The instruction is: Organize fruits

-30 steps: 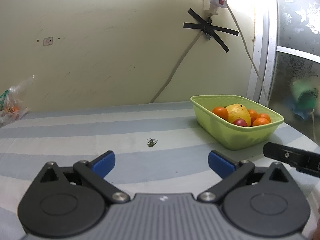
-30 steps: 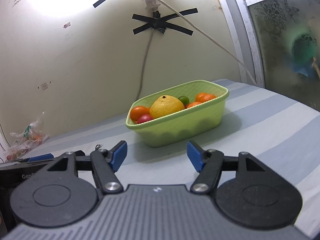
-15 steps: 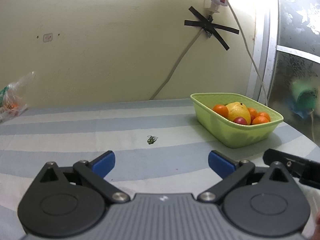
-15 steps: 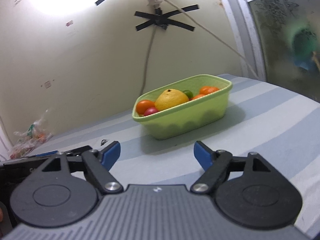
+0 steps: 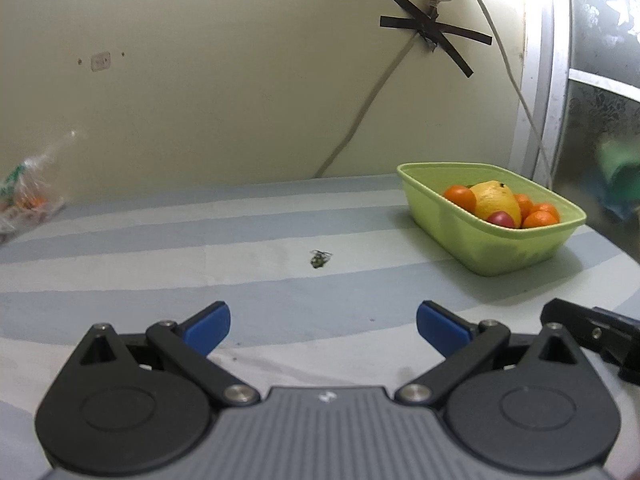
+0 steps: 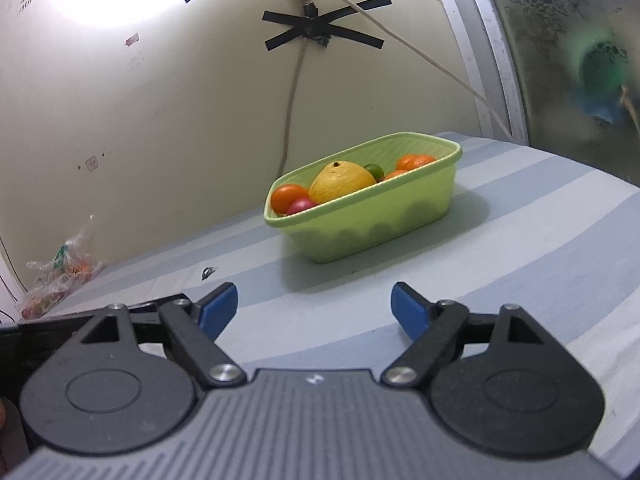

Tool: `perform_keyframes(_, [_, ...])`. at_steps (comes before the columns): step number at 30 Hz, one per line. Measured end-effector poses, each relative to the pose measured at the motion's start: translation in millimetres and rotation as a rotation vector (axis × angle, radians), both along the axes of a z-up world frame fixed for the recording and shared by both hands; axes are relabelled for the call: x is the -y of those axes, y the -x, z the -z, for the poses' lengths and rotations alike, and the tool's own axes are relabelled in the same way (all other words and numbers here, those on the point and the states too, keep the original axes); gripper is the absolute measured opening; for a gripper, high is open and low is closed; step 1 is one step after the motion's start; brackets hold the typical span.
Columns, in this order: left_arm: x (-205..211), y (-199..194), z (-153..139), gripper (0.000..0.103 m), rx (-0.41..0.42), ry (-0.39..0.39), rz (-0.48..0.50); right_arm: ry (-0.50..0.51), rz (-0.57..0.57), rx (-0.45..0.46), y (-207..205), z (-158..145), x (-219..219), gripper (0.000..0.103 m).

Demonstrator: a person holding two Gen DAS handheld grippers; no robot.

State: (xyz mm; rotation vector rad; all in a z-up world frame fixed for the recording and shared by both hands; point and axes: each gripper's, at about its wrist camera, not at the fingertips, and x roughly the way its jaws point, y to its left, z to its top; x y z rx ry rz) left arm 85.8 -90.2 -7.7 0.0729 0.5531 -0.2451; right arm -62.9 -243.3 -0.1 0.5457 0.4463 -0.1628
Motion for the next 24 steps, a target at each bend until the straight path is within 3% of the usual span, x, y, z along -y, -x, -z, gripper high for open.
perform_keyframes(24, [9.2,7.3,0.4,0.103,0.111,-0.143,-0.066,-0.004,0.013,0.002,3.2,-0.4,-2.3,0.086])
